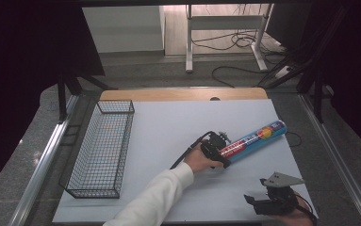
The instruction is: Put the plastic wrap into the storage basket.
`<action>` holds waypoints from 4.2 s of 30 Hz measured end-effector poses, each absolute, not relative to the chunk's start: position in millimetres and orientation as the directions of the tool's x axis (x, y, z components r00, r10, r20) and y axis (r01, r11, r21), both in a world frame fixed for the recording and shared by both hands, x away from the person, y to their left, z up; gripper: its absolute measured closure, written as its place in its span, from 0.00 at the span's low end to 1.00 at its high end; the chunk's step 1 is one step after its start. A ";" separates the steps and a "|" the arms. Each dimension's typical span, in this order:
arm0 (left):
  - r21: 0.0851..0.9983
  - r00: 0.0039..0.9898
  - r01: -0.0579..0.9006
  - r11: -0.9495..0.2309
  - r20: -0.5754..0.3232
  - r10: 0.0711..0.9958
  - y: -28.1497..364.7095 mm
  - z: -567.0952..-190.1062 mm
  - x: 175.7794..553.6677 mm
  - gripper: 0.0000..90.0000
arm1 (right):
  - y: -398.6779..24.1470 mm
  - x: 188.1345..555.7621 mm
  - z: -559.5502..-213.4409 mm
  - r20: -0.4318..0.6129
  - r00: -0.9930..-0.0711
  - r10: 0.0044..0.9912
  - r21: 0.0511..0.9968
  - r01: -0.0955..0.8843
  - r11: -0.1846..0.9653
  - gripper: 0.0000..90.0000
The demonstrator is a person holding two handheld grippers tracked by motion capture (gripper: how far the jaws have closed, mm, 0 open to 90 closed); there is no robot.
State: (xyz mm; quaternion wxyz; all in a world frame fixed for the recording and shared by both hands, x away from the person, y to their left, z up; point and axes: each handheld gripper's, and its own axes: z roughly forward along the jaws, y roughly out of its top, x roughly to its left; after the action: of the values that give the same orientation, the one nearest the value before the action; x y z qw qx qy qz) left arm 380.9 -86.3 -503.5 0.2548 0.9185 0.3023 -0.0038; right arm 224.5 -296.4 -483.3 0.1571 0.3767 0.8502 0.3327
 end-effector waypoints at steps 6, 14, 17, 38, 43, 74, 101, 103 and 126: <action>0.458 0.821 0.551 -0.698 -0.148 0.551 -86.2 -502.3 379.9 0.33 | -297.5 224.2 -483.2 -0.021 -0.665 0.747 0.682 0.537 0.497 0.20; 0.440 0.821 0.553 -0.708 -0.141 0.554 -66.7 -501.5 369.1 0.33 | -299.7 222.3 -482.8 -0.024 -0.660 0.751 0.684 0.537 0.493 0.20; 0.432 0.816 0.561 -0.706 -0.146 0.559 -56.1 -501.6 363.1 0.33 | -299.6 222.0 -482.8 -0.025 -0.660 0.751 0.685 0.536 0.494 0.20; 0.390 0.812 0.563 -0.728 -0.100 0.575 78.4 -506.6 261.8 0.34 | -293.5 223.6 -482.8 -0.030 -0.663 0.748 0.680 0.535 0.501 0.20; 0.381 0.811 0.565 -0.732 -0.093 0.578 78.8 -506.2 260.6 0.33 | -290.7 224.5 -483.0 -0.034 -0.666 0.745 0.678 0.532 0.507 0.20; 0.354 0.835 0.543 -0.761 -0.131 0.535 -35.1 -488.4 344.0 0.15 | -293.1 223.7 -484.4 -0.032 -0.667 0.745 0.671 0.538 0.511 0.20; 0.249 0.818 0.574 -0.780 -0.210 0.535 -41.8 -495.3 367.9 0.35 | -294.1 224.5 -484.2 -0.039 -0.666 0.745 0.669 0.536 0.514 0.20; 0.257 0.811 0.584 -0.770 -0.224 0.541 -38.1 -489.2 369.7 0.35 | -294.1 224.5 -484.1 -0.040 -0.666 0.745 0.669 0.536 0.515 0.20; 0.291 0.726 0.684 -0.669 -0.178 0.665 64.6 -399.8 382.8 0.35 | -291.4 224.9 -483.3 -0.043 -0.668 0.743 0.671 0.531 0.517 0.20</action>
State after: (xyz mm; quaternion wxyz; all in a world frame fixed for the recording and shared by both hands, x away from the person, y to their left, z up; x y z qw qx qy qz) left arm 382.8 64.6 -399.8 0.1706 0.9131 0.3691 -0.0283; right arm 224.9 -291.4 -483.3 0.1646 0.3725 0.8551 0.3207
